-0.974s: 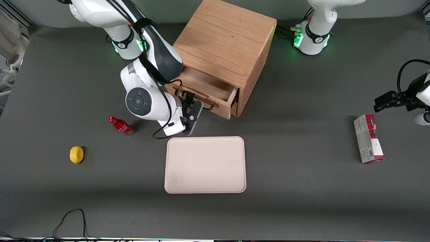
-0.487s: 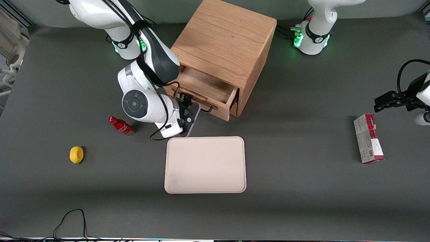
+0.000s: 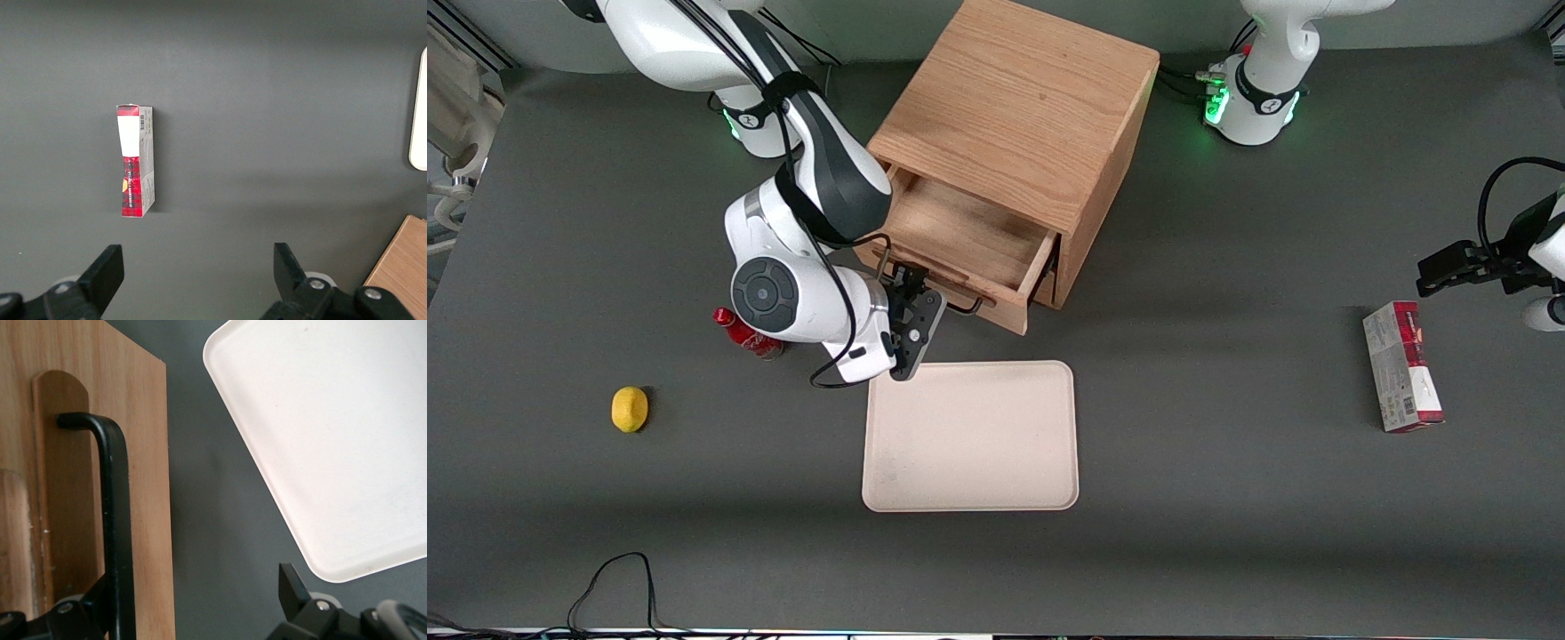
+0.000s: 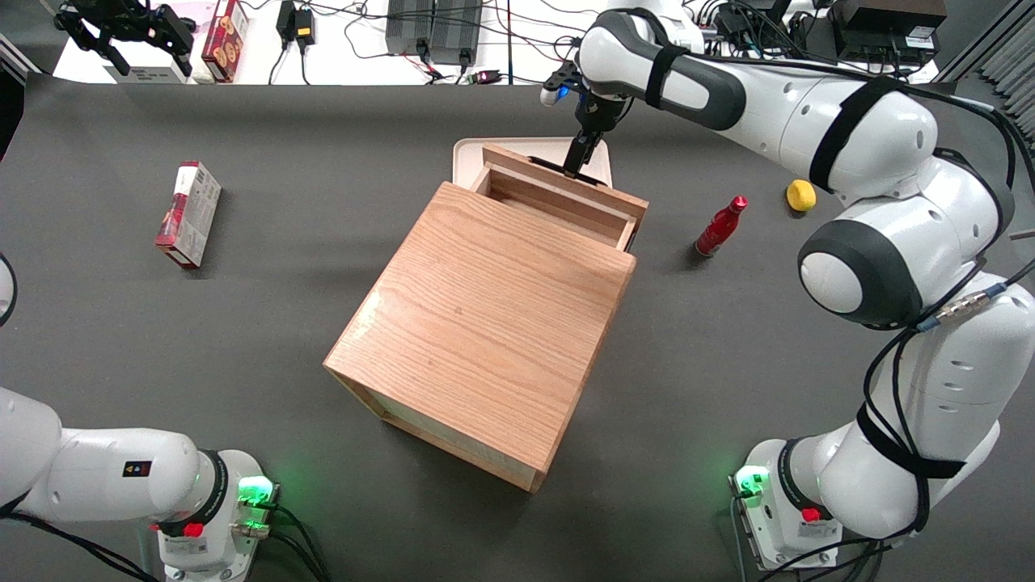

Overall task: Open upper drawer
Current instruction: 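Pull the upper drawer handle outward from the cabinet with the right gripper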

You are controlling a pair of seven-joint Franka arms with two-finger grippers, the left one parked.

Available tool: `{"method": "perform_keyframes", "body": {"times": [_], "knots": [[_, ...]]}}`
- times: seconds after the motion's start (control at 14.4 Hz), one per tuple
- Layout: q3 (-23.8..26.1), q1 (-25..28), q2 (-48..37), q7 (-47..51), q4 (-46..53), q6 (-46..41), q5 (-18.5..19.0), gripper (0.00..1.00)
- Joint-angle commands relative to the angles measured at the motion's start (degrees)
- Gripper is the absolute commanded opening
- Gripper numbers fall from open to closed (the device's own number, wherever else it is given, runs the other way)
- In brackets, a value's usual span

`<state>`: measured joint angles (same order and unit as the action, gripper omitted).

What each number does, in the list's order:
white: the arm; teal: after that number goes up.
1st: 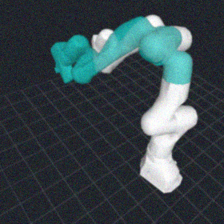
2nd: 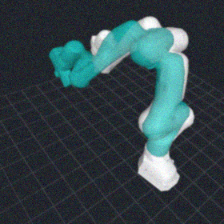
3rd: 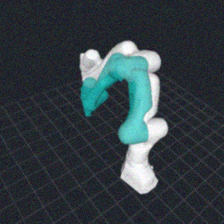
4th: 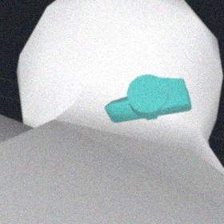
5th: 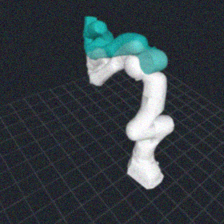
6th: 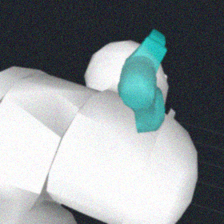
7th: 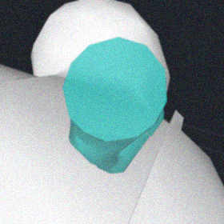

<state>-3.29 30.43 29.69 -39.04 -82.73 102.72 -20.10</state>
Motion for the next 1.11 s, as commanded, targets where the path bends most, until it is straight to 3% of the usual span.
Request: {"method": "perform_keyframes", "body": {"times": [0.0,1.04], "knots": [[0.0,-0.7,2.4,-1.6,3.5,-0.2,-1.2,1.00],[0.5,-5.4,7.8,-2.6,10.5,-0.2,-1.3,1.00]]}}
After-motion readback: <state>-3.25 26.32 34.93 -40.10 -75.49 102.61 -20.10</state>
